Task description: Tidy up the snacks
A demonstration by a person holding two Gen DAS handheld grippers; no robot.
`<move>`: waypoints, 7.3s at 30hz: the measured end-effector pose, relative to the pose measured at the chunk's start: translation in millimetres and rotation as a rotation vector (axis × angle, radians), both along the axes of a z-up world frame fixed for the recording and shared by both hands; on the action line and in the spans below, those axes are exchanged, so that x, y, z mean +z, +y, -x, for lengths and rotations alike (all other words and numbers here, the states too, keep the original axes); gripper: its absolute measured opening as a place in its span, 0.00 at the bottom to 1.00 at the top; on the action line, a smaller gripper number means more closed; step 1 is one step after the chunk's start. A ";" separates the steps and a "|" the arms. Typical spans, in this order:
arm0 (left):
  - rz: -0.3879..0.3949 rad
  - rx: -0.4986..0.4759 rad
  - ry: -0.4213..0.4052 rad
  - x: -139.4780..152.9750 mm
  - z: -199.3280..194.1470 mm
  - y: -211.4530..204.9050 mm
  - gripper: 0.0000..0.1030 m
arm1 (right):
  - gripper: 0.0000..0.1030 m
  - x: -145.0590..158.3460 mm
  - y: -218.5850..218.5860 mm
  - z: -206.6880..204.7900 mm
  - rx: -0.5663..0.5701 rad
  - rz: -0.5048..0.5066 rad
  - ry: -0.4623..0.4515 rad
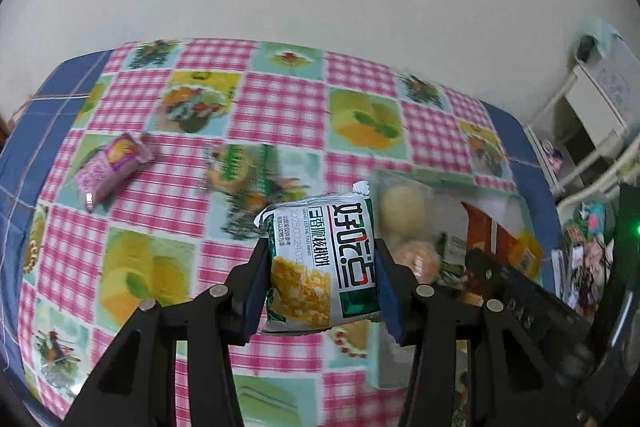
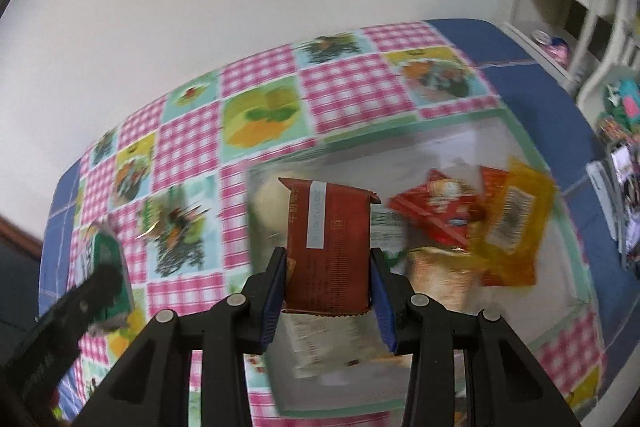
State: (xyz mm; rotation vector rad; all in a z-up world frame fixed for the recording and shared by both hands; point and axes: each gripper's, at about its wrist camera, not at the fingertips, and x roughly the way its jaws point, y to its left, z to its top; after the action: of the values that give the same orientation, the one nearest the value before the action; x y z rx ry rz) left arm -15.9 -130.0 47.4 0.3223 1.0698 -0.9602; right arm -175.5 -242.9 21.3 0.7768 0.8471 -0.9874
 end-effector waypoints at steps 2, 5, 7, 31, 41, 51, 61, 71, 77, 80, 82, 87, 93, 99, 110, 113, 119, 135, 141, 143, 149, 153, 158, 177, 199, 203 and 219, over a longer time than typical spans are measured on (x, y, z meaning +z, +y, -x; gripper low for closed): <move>-0.001 -0.034 -0.004 -0.7 13.6 -7.2 0.49 | 0.41 -0.4 -6.5 13.7 -0.032 -0.002 -0.005; 0.006 -0.082 -0.001 -0.8 33.1 -16.3 0.49 | 0.41 3.0 -14.0 32.9 -0.073 0.013 -0.005; 0.007 -0.118 -0.002 -2.3 46.7 -22.9 0.49 | 0.41 4.9 -17.9 44.1 -0.093 0.023 -0.003; -0.103 -0.254 -0.053 -47.5 99.8 -60.3 0.59 | 0.41 -5.8 -25.3 56.7 -0.099 -0.025 0.005; -0.083 -0.156 -0.022 -34.2 70.8 -50.3 0.60 | 0.41 -5.7 -22.6 49.3 -0.074 -0.021 0.018; -0.083 0.086 -0.046 -22.3 3.0 -16.7 0.60 | 0.41 -4.4 -13.7 29.6 -0.010 -0.012 0.036; -0.068 0.118 -0.041 -20.9 -10.9 -9.8 0.69 | 0.41 -5.0 -9.9 21.0 0.017 -0.002 0.056; -0.094 0.133 -0.050 -29.0 -14.5 -8.0 0.93 | 0.79 -6.9 -7.9 13.1 0.036 0.007 0.061; -0.102 0.159 -0.043 -32.4 -20.6 -3.9 0.95 | 0.96 -6.7 -7.6 11.6 0.039 0.015 0.060; -0.106 0.171 -0.044 -32.7 -23.3 -2.3 0.97 | 0.99 -7.0 -7.2 11.4 0.039 0.018 0.060; -0.108 0.179 -0.043 -33.1 -25.9 -0.5 1.00 | 1.00 -7.1 -7.0 11.3 0.041 0.021 0.062; -0.103 0.185 -0.028 -33.1 -33.3 3.0 1.00 | 1.00 -6.9 -4.7 7.0 0.046 0.021 0.062; -0.100 0.225 -0.033 -30.3 -53.5 16.6 1.00 | 1.00 -4.3 6.0 -11.4 0.089 0.031 0.070; -0.115 0.311 -0.104 -23.8 -81.1 40.7 1.00 | 1.00 0.3 25.5 -43.2 0.162 0.048 0.075; -0.120 0.431 -0.142 -16.7 -126.9 83.8 1.00 | 1.00 3.1 53.4 -89.0 0.249 0.049 0.065; -0.117 0.449 -0.136 -16.8 -134.9 91.4 1.00 | 1.00 1.7 58.6 -97.6 0.267 0.047 0.067; -0.116 0.466 -0.105 -21.3 -148.5 100.8 1.00 | 1.00 1.3 65.6 -110.1 0.288 0.057 0.049; -0.083 0.440 -0.070 -30.3 -186.1 93.5 1.00 | 1.00 -2.5 53.2 -154.1 0.317 0.072 -0.043; -0.048 0.454 -0.044 -34.6 -202.1 92.8 1.00 | 1.00 -7.6 48.4 -169.2 0.335 0.078 -0.045; -0.045 0.455 -0.038 -38.2 -208.2 91.4 1.00 | 1.00 -10.2 47.0 -174.1 0.338 0.080 -0.044; -0.038 0.486 0.008 -53.8 -223.9 88.4 1.00 | 1.00 -22.2 37.6 -187.5 0.346 0.085 -0.021; -0.055 0.484 -0.002 -60.8 -227.7 80.7 1.00 | 1.00 -30.9 30.1 -194.1 0.339 0.071 -0.034; -0.051 0.499 0.007 -66.7 -234.7 77.1 1.00 | 1.00 -41.8 28.1 -205.8 0.354 0.064 -0.033; -0.110 0.477 -0.097 -92.0 -238.6 52.0 1.00 | 1.00 -66.5 30.8 -246.1 0.407 0.101 -0.035; -0.024 0.258 0.145 -103.3 -239.8 41.0 1.00 | 1.00 -86.4 36.5 -261.1 0.457 0.072 0.026; -0.068 0.297 0.074 -100.9 -240.3 42.2 1.00 | 1.00 -84.1 38.2 -261.6 0.463 0.088 0.021; -0.219 0.356 -0.035 -122.8 -247.9 46.8 0.89 | 1.00 -96.7 42.0 -275.0 0.472 0.148 0.114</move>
State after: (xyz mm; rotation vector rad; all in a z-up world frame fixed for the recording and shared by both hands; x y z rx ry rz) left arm 232.0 -83.1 -75.4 0.3134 1.1560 -0.5192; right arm 99.4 -200.8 -75.4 0.3686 0.9876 -0.6661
